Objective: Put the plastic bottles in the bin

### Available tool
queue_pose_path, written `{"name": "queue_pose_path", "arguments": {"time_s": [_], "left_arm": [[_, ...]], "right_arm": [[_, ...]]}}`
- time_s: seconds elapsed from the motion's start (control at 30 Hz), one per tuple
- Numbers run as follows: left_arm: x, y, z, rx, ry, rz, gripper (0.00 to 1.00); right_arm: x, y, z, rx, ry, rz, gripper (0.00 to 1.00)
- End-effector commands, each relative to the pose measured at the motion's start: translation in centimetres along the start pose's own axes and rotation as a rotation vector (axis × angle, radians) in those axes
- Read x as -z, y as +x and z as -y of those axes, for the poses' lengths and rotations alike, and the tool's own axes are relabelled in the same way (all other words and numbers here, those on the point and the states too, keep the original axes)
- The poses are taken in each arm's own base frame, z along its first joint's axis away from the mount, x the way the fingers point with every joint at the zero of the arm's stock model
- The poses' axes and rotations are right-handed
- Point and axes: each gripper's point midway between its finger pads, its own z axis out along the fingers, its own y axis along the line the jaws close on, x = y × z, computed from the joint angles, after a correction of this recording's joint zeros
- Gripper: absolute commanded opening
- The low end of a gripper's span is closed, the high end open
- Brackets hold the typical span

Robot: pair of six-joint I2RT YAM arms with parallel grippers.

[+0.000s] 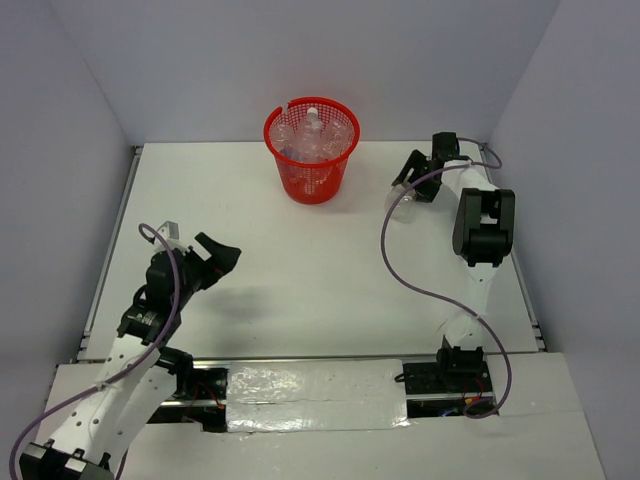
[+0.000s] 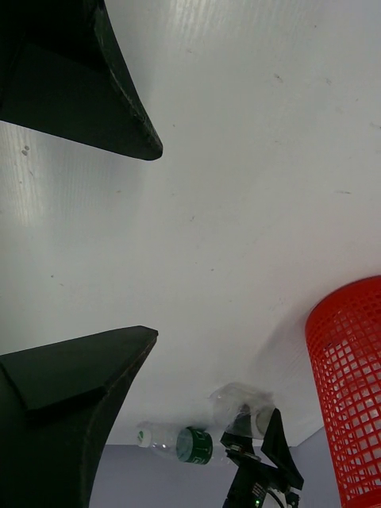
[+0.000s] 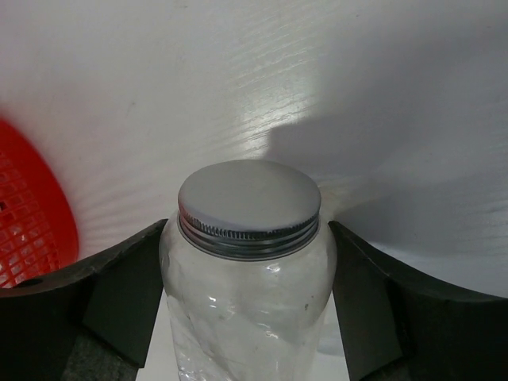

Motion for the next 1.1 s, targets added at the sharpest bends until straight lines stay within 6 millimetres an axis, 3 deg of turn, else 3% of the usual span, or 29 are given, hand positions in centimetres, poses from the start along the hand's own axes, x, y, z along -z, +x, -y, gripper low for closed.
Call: {"name": "queue_pose_path", "arguments": {"time_s": [0.0, 0.1, 0.2, 0.3, 0.33, 0.4, 0.43, 0.53, 0.6, 0.63, 0.7, 0.73, 0.77, 0.8, 0.83, 0.87, 1.07], "left_arm": [[0.4, -2.0, 2.1, 0.007, 0.071, 0.064, 0.99], [0.6, -2.1, 2.1, 0.001, 0.073, 0.072, 0.99], [0.8, -2.1, 2.1, -0.003, 0.076, 0.077, 0.99], [0.8, -2.0, 1.9, -0.006, 0.077, 0.080, 0.99], [0.7, -1.8, 1.6, -0.005, 0.073, 0.076, 0.99], [0.6, -1.6, 1.5, -0.003, 0.076, 0.075, 0.99], [0.4, -1.3, 1.2, -0.001, 0.075, 0.070, 0.99], [0.2, -0.9, 1.2, -0.001, 0.084, 0.064, 1.00], [0.0, -0.9, 1.1, -0.009, 0.083, 0.063, 0.99], [0.0, -1.0, 1.2, -0.016, 0.082, 0.065, 0.99], [0.0, -1.1, 1.1, -0.021, 0.078, 0.066, 0.99], [0.0, -1.1, 1.1, -0.024, 0.079, 0.065, 0.99], [0.0, -1.0, 1.1, -0.027, 0.078, 0.064, 0.99], [0.1, -1.0, 1.1, -0.029, 0.081, 0.063, 0.99], [0.2, -1.0, 1.1, -0.029, 0.082, 0.064, 1.00], [0.3, -0.9, 1.0, -0.027, 0.078, 0.062, 0.99], [1.2, -0.8, 0.7, -0.008, 0.079, 0.076, 0.99]], "right_arm": [[1.5, -0.3, -1.3, 0.021, -0.052, 0.011, 0.72], [2.9, -0.4, -2.2, 0.050, -0.092, 0.020, 0.43], [5.5, -1.0, -4.2, 0.097, -0.163, 0.051, 0.27], [10.0, -2.3, -7.9, 0.224, -0.277, 0.127, 0.19], [12.8, -2.6, -10.0, 0.334, -0.358, 0.161, 0.17], [16.2, -2.9, -13.4, 0.461, -0.438, 0.229, 0.13], [19.2, -3.7, -14.7, 0.551, -0.466, 0.304, 0.11], [25.4, -2.7, -21.1, 0.753, -0.585, 0.448, 0.08], [28.8, -2.9, -24.3, 0.845, -0.631, 0.551, 0.08], [29.3, -1.7, -26.2, 0.874, -0.652, 0.558, 0.08], [31.4, -1.6, -29.1, 0.939, -0.683, 0.625, 0.08], [30.6, -0.6, -30.5, 0.953, -0.703, 0.606, 0.08], [31.8, -0.9, -32.0, 0.960, -0.726, 0.641, 0.08], [30.2, -0.6, -32.9, 0.958, -0.731, 0.618, 0.08], [30.0, -0.4, -33.7, 0.958, -0.739, 0.615, 0.08], [30.7, -0.1, -35.3, 0.965, -0.767, 0.643, 0.09], [26.6, 0.1, -38.2, 0.938, -0.765, 0.697, 0.15]]}}
